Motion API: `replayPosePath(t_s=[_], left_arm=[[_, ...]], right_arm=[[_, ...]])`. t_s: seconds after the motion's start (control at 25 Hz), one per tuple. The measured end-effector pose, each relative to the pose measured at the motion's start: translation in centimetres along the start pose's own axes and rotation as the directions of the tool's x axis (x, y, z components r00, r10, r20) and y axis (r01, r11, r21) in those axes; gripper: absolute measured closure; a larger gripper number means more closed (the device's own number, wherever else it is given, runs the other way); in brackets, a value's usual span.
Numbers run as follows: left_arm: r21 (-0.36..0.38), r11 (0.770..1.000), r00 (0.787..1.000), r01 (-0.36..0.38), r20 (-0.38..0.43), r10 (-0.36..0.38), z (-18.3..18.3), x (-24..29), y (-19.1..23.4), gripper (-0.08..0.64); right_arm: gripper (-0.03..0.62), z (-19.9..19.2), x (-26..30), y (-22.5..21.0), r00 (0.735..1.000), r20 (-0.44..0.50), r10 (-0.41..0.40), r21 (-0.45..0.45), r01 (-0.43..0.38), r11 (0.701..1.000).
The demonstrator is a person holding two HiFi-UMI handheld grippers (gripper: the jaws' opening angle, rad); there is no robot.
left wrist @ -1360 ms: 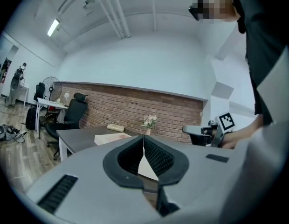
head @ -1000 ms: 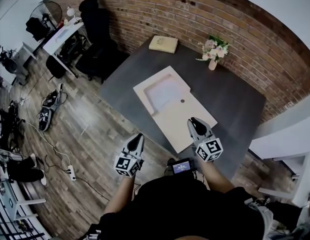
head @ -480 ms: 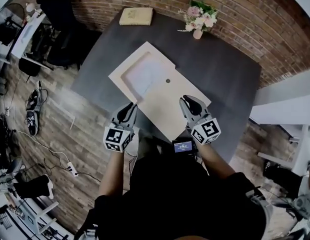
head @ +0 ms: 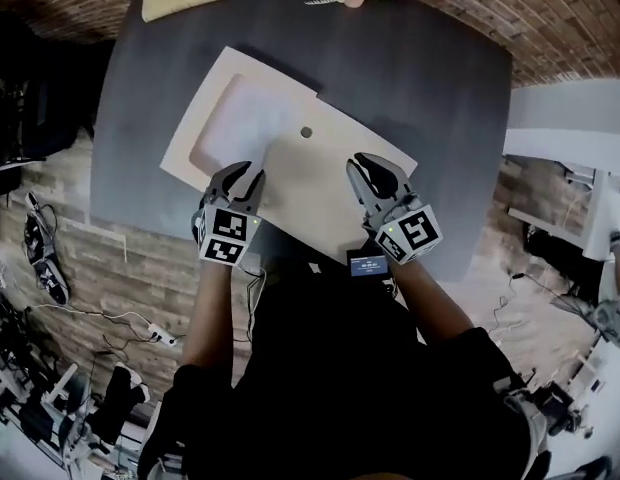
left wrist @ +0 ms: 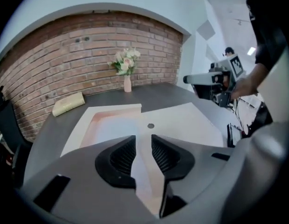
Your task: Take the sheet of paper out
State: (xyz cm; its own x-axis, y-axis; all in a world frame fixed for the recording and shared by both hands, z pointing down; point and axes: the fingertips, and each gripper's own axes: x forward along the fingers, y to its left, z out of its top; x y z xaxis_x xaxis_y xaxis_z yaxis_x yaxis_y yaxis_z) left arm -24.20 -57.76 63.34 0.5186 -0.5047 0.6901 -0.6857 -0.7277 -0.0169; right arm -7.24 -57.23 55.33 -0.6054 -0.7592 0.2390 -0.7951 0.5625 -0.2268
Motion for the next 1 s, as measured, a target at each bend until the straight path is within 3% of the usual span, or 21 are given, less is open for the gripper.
replayPosePath(t_s=[0.2,0.32,0.52,0.72,1.0], left_arm=[[0.125,0.987,0.978,0.104,-0.191,-0.079,-1.6,4.9,-0.4,0.453],[0.146,0.979,0.960,0.145,-0.261,-0.103,-2.0,7.8,0.0,0.453],[0.185,0.974,0.940,0.134,-0.334,-0.066,-2.7,10.3,1.0,0.454],[0.167,0.973,0.906,0.156,-0.416,-0.074,-4.6,11.2,1.0,0.456],[0.098,0.982,0.894,0.163,-0.435,-0.105,-5.6,11.6,0.7,0.498]], right_arm=[[0.532,-1.7,1.5,-1.5,0.996,-0.042,-0.077,0.056,0.080,0.995],[0.532,-2.4,2.3,-2.8,0.994,-0.045,-0.103,0.068,0.106,0.992],[0.532,-3.6,1.7,-5.1,0.986,-0.052,-0.158,0.097,0.162,0.982],[0.532,-4.5,1.0,-6.6,0.981,-0.062,-0.184,0.106,0.189,0.976],[0.532,-5.4,0.5,-7.0,0.981,-0.066,-0.185,0.132,0.192,0.972]])
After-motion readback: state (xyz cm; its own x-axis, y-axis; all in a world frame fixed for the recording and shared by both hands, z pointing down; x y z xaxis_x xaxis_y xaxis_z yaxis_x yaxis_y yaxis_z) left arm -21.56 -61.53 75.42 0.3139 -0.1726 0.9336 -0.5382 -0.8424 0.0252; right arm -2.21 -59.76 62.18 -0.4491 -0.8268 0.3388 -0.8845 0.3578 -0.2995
